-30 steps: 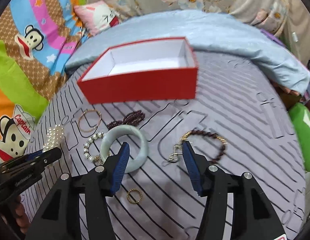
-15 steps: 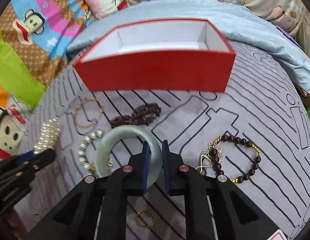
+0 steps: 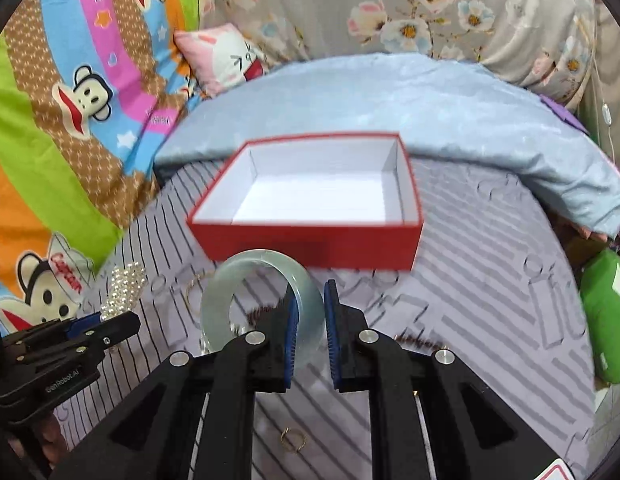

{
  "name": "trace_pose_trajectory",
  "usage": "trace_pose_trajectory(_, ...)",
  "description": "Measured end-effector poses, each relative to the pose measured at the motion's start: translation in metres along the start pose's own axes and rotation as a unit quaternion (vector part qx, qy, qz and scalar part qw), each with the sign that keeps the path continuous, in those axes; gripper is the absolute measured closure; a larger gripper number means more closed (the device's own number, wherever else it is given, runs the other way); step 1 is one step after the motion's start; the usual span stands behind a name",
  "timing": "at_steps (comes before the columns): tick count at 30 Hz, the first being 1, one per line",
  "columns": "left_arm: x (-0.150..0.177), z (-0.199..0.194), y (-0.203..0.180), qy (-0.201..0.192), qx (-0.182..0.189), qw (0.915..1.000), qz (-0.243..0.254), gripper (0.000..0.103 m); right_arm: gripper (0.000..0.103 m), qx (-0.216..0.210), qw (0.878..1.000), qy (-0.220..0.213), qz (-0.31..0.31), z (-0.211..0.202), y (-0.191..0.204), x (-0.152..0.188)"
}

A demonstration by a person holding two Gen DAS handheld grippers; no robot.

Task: Organize jewelry
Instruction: 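Carry pearls and jade bangle into the red box and open both tools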

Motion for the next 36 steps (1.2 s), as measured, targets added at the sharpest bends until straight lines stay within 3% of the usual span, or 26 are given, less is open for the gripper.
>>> trace_pose_trajectory(8, -0.066, 0.002, -0.059, -0.031, 0.067, 0.9965, 0.038, 0.076, 0.091, 0.006, 1.000, -0.023, 0.014, 0.020, -0.043, -0.060)
trace_pose_trajectory(15, -0.122, 0.063, -0.101, -0.008, 0.097, 0.9940, 0.049, 0.076, 0.090, 0.002, 1.000, 0.003, 0.027, 0.085, -0.070, -0.104)
trace_pose_trajectory(20, -0.135, 0.120, -0.105, 0.036, 0.083, 0.9951, 0.041, 0.076, 0.090, 0.017, 0.999, 0.040, 0.031, 0.130, -0.080, -0.113)
trace_pose_trajectory(26, -0.137, 0.163, -0.104, 0.063, 0.058, 0.9950, 0.052, 0.076, 0.087, -0.002, 0.995, 0.096, 0.035, 0.176, -0.081, -0.109)
trace_pose_trajectory(29, -0.140, 0.179, -0.101, 0.067, 0.040, 0.9958, 0.049, 0.076, 0.082, 0.012, 0.994, 0.101, 0.026, 0.185, -0.077, -0.109)
trace_pose_trajectory(31, -0.143, 0.182, -0.099, 0.064, 0.038, 0.9962, 0.045, 0.076, 0.082, 0.026, 0.996, 0.081, 0.023, 0.180, -0.079, -0.113)
trace_pose_trajectory(33, -0.148, 0.179, -0.098, 0.048, 0.030, 0.9976, 0.041, 0.067, 0.079, 0.040, 0.997, 0.063, 0.024, 0.168, -0.083, -0.119)
trace_pose_trajectory(34, -0.150, 0.174, -0.096, 0.041, 0.027, 0.9981, 0.038, 0.051, 0.077, 0.045, 0.997, 0.055, 0.027, 0.161, -0.086, -0.122)
trace_pose_trajectory(36, -0.154, 0.158, -0.091, 0.011, 0.021, 0.9994, 0.026, 0.034, 0.072, 0.057, 0.997, 0.039, 0.033, 0.144, -0.092, -0.124)
Point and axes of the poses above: each gripper's, at about its wrist camera, not at the fingertips, and z roughly the way its jaws point, y to its left, x to its underside, the point moved 3 cm from there along z, roughly the way its jaws point, and after that the axes turned 15 degrees about -z, right-handed, at the moved point
